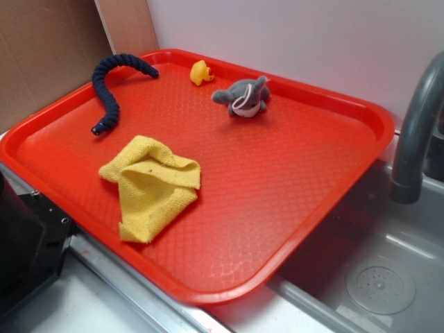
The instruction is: Grab the gray animal.
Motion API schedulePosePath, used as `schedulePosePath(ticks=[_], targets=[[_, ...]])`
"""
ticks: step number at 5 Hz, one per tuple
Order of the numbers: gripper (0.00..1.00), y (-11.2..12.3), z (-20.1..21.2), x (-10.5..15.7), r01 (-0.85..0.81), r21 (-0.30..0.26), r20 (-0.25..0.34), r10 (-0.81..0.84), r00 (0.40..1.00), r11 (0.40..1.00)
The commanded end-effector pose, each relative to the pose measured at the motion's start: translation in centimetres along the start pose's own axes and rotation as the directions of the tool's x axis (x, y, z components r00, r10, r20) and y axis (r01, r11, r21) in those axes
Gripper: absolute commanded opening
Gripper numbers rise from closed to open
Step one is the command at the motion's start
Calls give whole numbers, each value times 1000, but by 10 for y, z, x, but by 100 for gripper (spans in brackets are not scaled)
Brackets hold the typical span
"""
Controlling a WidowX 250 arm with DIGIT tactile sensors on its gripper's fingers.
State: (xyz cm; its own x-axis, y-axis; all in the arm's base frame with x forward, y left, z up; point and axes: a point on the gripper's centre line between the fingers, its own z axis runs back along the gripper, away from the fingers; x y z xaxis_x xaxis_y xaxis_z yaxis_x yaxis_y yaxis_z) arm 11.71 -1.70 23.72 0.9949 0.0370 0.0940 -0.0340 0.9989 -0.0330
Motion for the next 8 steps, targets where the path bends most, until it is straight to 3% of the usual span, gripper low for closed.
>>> schedulePosePath(ticks=[1,2,3,6,7,8], targets=[[100,0,0,0,0,0,0,0,1000,1000],[100,-3,-33,43,-126,-137,-39,121,992,983],[100,1,-54,87,-349,75,42,347,937,934],[100,1,-54,87,-349,75,42,347,937,934],[100,2,-91,115,-495,71,121,485,866,866],[100,7,-130,157,-573,30,189,559,808,819]])
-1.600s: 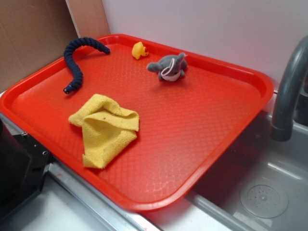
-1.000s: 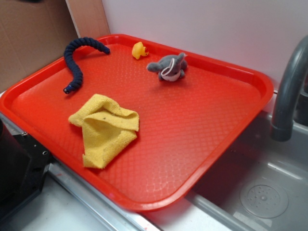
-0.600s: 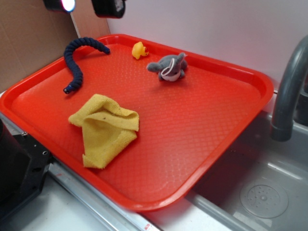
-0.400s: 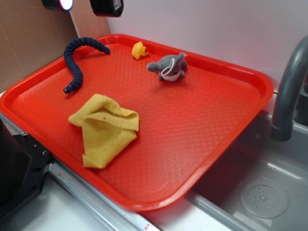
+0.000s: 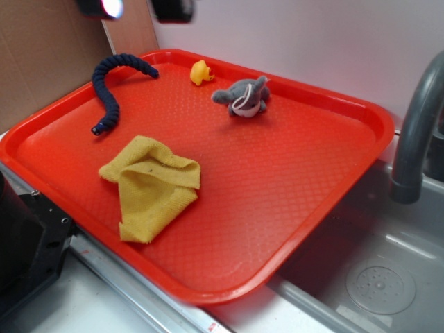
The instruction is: Grab the gray animal.
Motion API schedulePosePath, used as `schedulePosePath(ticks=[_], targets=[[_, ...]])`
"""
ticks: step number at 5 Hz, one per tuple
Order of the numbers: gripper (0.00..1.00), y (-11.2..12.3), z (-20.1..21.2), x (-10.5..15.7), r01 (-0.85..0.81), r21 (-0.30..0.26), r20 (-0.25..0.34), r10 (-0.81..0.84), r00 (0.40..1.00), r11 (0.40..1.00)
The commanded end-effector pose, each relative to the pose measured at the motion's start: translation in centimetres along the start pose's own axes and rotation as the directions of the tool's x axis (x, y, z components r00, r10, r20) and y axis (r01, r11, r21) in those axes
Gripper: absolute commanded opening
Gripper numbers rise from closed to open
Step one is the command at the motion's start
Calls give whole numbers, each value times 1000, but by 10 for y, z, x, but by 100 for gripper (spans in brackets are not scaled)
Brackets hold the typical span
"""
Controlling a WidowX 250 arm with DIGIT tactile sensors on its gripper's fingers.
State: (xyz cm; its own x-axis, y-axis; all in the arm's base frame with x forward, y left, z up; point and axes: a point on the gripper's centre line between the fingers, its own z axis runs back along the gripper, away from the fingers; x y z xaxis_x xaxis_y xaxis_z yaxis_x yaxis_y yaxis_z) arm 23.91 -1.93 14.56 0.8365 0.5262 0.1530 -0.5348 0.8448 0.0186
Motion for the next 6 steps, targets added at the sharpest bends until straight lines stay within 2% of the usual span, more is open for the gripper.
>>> schedulePosePath(ticks=[1,3,4,5,6], targets=[[100,-25,-46,61,-240,-13,99,241,966,971],[100,-38,-72,78,-241,0,82,240,967,971],[100,-44,-105,83,-207,-38,22,208,978,978],[100,-47,-125,66,-190,-32,-32,189,981,981],[0,-54,-136,53,-95,-69,-67,91,994,993]])
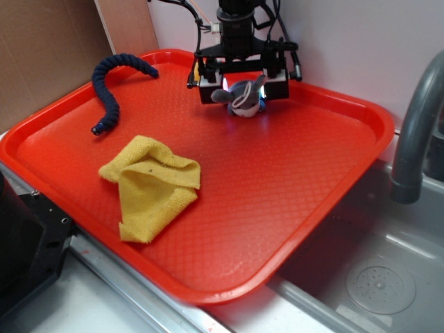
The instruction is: Grab the gray animal.
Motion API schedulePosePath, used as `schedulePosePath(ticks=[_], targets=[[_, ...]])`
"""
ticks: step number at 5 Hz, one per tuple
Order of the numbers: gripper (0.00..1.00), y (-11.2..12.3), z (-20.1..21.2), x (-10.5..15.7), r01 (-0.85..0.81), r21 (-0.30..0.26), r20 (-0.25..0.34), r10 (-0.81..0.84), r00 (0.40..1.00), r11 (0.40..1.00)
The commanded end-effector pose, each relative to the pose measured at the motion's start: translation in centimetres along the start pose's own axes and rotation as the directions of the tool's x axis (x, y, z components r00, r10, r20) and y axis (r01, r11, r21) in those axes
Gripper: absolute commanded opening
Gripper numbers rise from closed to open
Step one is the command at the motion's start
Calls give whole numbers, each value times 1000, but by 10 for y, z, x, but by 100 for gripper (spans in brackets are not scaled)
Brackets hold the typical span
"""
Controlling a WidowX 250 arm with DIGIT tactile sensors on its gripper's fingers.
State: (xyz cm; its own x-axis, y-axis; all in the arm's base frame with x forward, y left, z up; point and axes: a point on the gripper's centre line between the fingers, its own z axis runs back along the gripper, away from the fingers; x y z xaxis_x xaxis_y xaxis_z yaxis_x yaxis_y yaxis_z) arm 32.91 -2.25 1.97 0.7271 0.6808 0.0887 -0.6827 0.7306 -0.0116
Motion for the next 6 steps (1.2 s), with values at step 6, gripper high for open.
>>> schedulePosePath(ticks=[6], targets=[[0,122,148,24,556,121,30,-563,826,822]])
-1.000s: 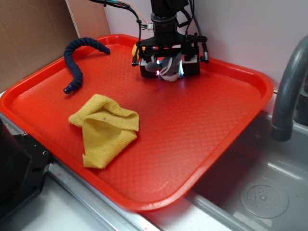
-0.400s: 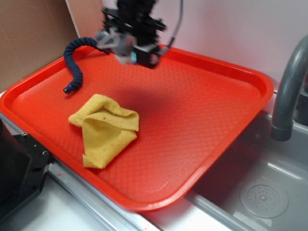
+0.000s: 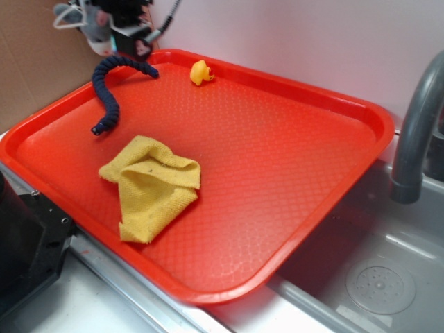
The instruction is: Grab the gray animal.
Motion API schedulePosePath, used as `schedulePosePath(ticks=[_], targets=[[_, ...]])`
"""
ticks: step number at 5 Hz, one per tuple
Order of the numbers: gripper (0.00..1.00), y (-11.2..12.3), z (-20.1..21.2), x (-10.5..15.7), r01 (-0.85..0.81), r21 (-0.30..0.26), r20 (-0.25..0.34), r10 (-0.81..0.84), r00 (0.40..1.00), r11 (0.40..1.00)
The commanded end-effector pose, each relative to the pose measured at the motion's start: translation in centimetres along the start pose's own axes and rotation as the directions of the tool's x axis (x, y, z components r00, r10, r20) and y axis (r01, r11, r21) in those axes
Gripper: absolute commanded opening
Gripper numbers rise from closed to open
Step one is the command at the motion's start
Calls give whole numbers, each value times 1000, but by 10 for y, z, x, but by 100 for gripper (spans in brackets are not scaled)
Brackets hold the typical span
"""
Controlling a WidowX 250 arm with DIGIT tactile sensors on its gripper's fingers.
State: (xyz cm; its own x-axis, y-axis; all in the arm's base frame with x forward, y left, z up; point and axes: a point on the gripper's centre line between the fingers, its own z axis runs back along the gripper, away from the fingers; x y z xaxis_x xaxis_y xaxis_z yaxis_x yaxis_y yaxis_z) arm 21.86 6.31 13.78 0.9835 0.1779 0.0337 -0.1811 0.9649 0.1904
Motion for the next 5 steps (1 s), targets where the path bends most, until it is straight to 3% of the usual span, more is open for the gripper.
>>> schedulePosePath(ticks=[1,2,5], targets=[[0,-25,43,60,109,-15,56,-108,993,994],[0,-26,30,56,113,21,30,-114,993,993],[0,-29,15,47,75,-8,10,-75,997,997]])
